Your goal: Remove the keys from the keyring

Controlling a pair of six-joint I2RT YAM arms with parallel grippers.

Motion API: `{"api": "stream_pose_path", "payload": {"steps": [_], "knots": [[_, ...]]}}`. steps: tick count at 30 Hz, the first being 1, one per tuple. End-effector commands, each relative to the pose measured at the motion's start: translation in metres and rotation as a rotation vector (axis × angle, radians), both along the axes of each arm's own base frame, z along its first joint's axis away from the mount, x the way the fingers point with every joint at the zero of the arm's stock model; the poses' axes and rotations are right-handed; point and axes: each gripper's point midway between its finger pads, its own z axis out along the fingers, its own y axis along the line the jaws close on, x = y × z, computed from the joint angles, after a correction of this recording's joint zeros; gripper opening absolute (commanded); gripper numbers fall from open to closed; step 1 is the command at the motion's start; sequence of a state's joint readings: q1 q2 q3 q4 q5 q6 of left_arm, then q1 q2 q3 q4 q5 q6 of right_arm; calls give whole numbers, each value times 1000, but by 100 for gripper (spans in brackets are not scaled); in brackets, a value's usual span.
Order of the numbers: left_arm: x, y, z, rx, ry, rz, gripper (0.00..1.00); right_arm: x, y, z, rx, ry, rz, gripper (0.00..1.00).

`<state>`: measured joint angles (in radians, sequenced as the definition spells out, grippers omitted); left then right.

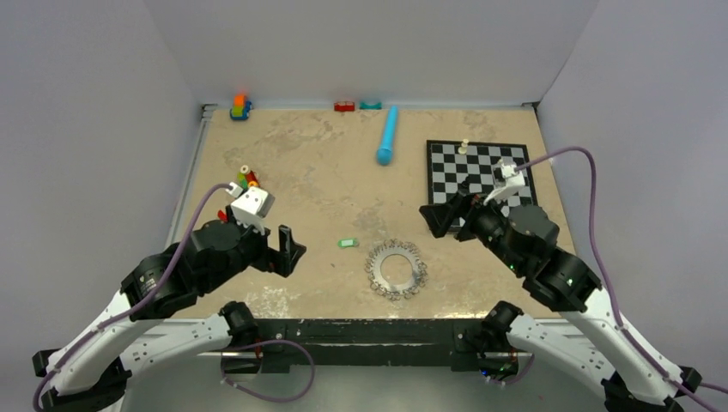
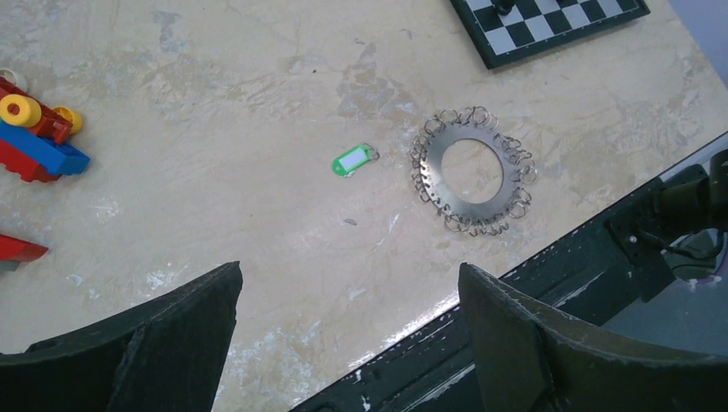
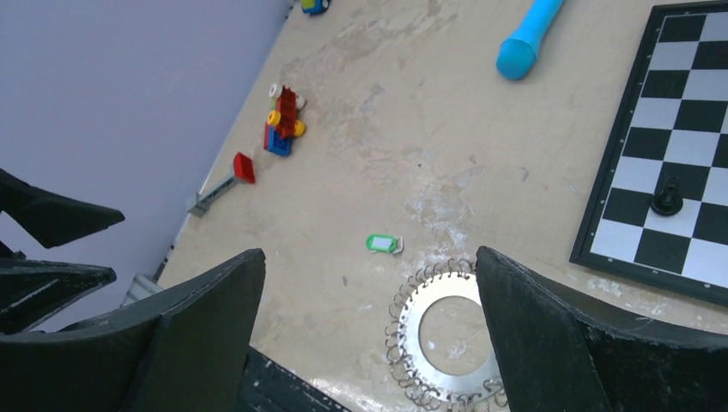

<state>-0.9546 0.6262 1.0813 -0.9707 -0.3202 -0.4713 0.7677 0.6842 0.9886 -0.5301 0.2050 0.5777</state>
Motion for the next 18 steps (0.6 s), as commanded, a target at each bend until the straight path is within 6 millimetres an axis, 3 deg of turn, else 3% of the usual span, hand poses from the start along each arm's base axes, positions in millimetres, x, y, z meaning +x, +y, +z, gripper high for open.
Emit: {"api": "stream_pose_path", "payload": {"steps": [1, 8, 13, 18], "knots": [[-1, 12, -15, 53, -46, -16, 100, 5, -14, -4, 80, -66, -87, 95], [-8, 24, -33, 37, -67, -14, 100, 3, -23, -3, 101, -107, -110, 97], [-14, 30, -30, -9, -103, -21, 100, 6, -29, -20, 55, -45, -155, 97], [-15, 32, -27, -34, -127, -24, 100, 8, -37, -15, 46, -91, -188, 98]]}}
